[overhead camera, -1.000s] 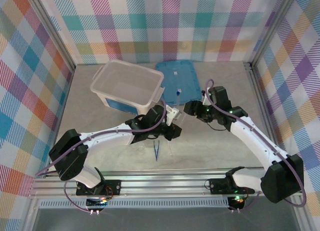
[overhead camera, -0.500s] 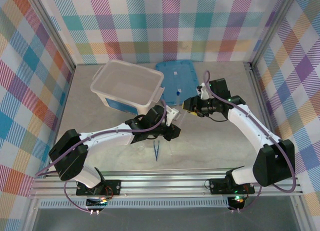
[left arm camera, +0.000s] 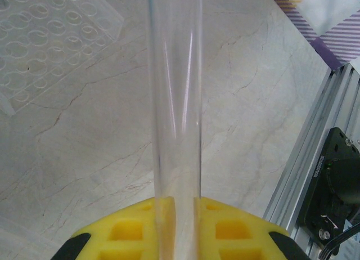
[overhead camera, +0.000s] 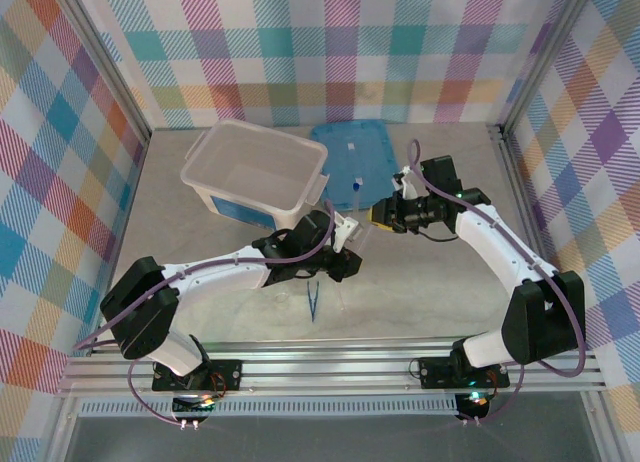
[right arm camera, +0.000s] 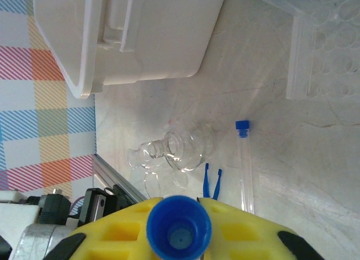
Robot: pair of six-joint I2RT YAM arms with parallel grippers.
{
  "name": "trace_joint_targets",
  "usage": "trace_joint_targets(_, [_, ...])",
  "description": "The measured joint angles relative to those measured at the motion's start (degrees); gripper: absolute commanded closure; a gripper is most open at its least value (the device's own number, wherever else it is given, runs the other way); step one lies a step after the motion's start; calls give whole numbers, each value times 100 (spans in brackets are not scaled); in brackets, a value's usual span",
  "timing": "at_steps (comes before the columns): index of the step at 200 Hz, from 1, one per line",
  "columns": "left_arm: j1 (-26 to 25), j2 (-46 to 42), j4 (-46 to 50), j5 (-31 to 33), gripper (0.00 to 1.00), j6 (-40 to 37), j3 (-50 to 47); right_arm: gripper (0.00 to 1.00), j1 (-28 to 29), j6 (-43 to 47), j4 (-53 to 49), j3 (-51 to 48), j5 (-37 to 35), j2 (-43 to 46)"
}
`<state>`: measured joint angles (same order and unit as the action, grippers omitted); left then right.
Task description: Organize the chemistry lab equipment
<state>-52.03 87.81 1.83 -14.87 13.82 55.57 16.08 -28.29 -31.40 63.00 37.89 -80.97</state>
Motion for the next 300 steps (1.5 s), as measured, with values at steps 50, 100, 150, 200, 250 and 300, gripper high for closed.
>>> trace_joint_targets(50, [4, 2, 17, 44, 73, 0, 20, 91, -39, 74, -2, 9, 35, 0])
trace_joint_targets(100, [4, 85, 127, 129, 41, -2, 81, 92, -42, 50, 2, 9, -101, 17])
trace_joint_targets(150, [4, 44, 142, 354, 36, 17, 85, 91, 13, 4, 7, 9, -964, 251])
trace_joint_targets(200, [79, -413, 267, 966, 35, 127, 83, 90, 634, -7, 127, 13, -2507, 577])
trace_joint_targets(250, [199, -485, 540, 1521, 35, 245, 72, 90, 2446, 319, 581, 31, -5364, 619])
trace_joint_targets(300, [229, -494, 728, 1600, 37, 308, 50, 91, 2634, 527, 1379, -345, -6983, 831])
